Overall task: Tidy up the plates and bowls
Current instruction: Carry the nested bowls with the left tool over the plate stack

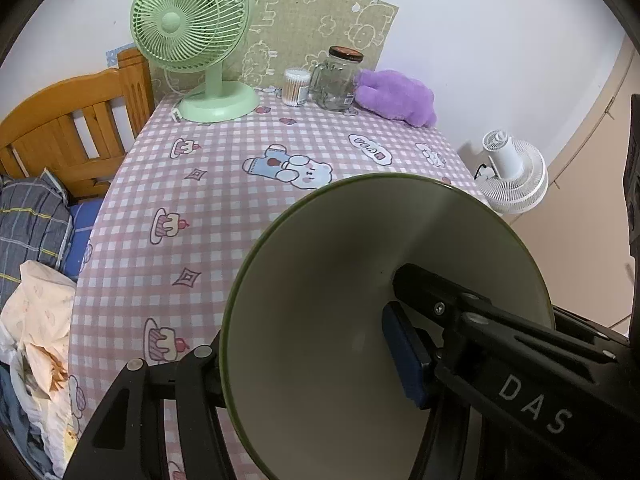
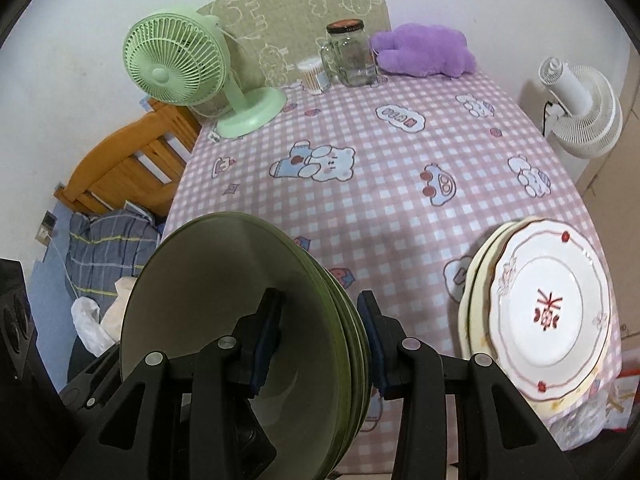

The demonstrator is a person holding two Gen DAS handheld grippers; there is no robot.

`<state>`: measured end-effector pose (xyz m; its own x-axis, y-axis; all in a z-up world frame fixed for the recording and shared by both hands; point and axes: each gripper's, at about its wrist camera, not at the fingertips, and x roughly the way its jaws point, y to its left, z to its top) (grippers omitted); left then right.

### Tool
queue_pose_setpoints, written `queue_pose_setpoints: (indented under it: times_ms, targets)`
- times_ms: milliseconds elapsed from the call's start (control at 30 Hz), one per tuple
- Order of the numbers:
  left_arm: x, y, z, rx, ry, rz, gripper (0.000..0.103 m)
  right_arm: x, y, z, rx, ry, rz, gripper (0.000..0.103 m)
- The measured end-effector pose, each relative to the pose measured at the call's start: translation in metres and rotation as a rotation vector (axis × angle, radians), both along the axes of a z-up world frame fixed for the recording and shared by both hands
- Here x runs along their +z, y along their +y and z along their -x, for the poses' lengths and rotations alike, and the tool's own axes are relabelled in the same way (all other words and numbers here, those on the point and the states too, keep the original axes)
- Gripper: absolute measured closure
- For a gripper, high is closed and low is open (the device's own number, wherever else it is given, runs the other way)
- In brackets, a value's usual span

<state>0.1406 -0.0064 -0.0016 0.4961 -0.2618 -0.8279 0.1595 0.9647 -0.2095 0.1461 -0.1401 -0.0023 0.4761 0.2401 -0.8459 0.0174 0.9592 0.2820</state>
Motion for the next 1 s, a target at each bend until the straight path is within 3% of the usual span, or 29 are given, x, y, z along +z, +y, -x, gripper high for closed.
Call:
queue_pose_setpoints:
  times_ms: [400, 1000]
  targets:
    - [0.007, -0.053, 0.006, 0.059, -0.015, 0.005, 0.041, 0.008, -0.05, 0.0, 0.055, -0.017, 0.005, 0.06]
    - [-0.001, -0.144, 0.005, 0.07, 0.003, 0.011, 0.041, 0.003, -0.143, -0.001, 0.06, 0.0, 0.022, 0.06]
